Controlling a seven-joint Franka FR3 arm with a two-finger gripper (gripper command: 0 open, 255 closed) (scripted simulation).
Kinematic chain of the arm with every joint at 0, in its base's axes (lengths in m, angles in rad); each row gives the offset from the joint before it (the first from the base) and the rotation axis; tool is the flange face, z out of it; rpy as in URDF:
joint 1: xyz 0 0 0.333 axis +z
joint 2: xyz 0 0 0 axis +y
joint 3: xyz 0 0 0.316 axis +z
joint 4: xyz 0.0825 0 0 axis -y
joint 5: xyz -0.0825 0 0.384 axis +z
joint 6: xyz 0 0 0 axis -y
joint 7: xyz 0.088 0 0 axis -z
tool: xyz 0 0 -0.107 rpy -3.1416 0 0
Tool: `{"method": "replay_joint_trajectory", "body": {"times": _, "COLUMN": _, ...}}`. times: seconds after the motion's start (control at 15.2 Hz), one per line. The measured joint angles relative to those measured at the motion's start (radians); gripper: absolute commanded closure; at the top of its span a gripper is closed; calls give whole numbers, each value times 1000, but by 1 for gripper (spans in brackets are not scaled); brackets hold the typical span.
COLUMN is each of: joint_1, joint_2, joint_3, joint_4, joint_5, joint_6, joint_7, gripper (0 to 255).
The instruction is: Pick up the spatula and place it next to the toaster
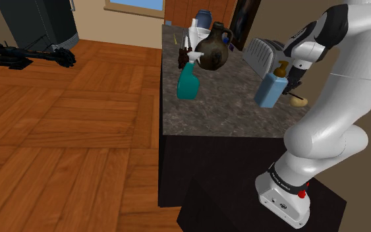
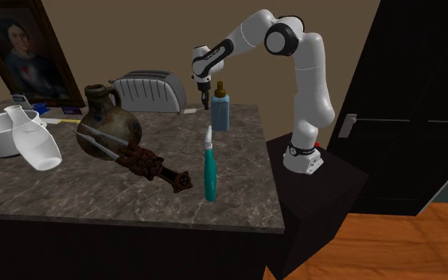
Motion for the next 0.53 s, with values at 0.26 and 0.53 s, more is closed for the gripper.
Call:
{"method": "replay_joint_trajectory", "body": {"times": 0.26, "joint_1": -1, "joint_2": 3, "joint_3": 1, "joint_4": 1, "joint_5": 2, "joint_6": 0, "joint_7": -1, "gripper": 0}}
{"method": "replay_joint_trajectory", "body": {"times": 0.53, "joint_1": -1, "joint_2": 5, "joint_3": 0, "joint_4": -5, "joint_5": 0, "joint_6": 2, "joint_7": -1, "gripper": 0}}
